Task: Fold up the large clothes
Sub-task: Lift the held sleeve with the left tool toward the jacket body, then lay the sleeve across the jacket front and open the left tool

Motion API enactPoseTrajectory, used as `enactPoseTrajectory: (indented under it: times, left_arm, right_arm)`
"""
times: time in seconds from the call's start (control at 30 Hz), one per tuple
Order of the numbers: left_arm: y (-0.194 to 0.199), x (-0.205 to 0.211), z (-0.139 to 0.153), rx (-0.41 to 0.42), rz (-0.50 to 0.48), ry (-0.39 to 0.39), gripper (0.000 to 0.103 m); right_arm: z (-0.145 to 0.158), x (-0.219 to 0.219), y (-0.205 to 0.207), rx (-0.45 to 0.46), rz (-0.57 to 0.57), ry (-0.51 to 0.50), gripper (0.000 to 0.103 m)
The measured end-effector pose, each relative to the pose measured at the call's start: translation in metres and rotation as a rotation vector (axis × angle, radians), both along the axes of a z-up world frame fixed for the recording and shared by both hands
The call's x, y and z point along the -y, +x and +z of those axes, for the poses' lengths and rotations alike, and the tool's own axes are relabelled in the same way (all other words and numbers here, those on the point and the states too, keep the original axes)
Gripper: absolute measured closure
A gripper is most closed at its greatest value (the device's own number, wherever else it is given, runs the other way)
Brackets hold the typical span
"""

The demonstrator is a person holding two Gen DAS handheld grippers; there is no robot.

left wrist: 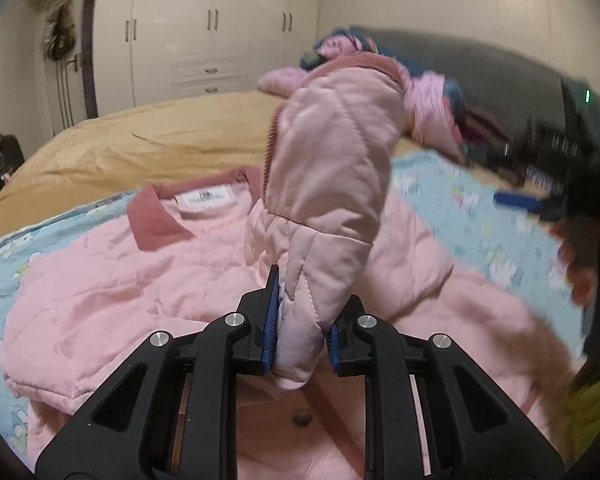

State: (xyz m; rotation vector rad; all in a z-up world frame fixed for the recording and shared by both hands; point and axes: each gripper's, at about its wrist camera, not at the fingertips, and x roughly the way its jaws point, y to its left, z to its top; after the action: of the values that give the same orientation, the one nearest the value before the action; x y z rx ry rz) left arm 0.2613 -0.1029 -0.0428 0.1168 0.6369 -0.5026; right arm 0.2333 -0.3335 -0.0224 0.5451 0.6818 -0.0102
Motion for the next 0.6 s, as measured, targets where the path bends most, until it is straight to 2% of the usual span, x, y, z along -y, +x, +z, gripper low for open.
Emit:
enactPoseTrajectory:
  times: [0.13,0.27,0.33,0.37,0.4,0.47,0.53,0.6]
  left_arm:
    - [-0.004,0.018,-0.018,-0.015,-0.042,0.096,0.088]
    - [-0.009,0.033,-0.028,-0.007,-0.067,0.198,0.080]
    - [-0.009,0.038,-0.034,-0.036,-0.103,0.213,0.055]
    - [-0.008,0.040,-0.037,-0.065,-0.124,0.210,0.018]
    - [-0.008,0.041,-0.040,-0.089,-0.130,0.209,0.011]
    - [-0.009,0.046,-0.047,-0.113,-0.140,0.248,0.011]
    - [-0.014,0.049,-0.044,-0.096,-0.153,0.275,0.011]
    - [-0.016,0.047,-0.033,-0.102,-0.170,0.232,0.011]
  right_arm:
    - [-0.005,0.004,0.001,-0.010,0.016,0.044,0.010]
    - [-0.009,0.001,0.004,-0.027,0.029,0.047,0.010]
    - [-0.012,-0.001,0.006,-0.043,0.043,0.053,0.010]
    - [-0.014,-0.004,0.007,-0.045,0.055,0.064,0.010]
    - [-0.016,-0.005,0.008,-0.049,0.063,0.071,0.010]
    - [-0.017,-0.011,0.011,-0.055,0.085,0.075,0.010]
    - [-0.018,-0.016,0.012,-0.059,0.098,0.070,0.010]
    - [-0.020,-0.018,0.014,-0.064,0.110,0.070,0.010]
